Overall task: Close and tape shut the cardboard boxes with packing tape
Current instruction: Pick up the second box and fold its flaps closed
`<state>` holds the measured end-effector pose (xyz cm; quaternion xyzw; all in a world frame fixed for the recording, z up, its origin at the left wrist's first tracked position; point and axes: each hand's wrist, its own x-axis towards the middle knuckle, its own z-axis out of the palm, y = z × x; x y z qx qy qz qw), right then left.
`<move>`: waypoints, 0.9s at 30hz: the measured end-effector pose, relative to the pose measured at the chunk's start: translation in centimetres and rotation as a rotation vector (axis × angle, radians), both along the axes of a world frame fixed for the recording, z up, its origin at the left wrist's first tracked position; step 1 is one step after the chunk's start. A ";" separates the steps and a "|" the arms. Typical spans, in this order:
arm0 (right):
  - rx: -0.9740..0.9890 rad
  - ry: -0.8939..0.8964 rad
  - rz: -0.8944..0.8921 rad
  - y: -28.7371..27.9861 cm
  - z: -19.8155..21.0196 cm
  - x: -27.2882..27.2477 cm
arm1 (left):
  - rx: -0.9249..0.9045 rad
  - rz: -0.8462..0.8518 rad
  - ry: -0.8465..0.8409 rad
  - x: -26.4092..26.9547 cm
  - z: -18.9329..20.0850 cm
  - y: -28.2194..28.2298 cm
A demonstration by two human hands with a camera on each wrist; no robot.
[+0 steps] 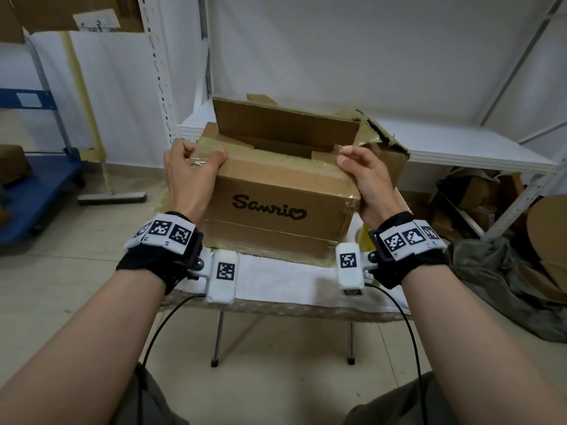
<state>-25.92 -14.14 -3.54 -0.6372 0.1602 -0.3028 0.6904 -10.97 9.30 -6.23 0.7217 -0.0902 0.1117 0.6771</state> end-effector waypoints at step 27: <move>-0.373 0.018 -0.020 -0.5 0.0 0.5 | 0.830 -0.248 -0.666 -2.2 3.5 0.3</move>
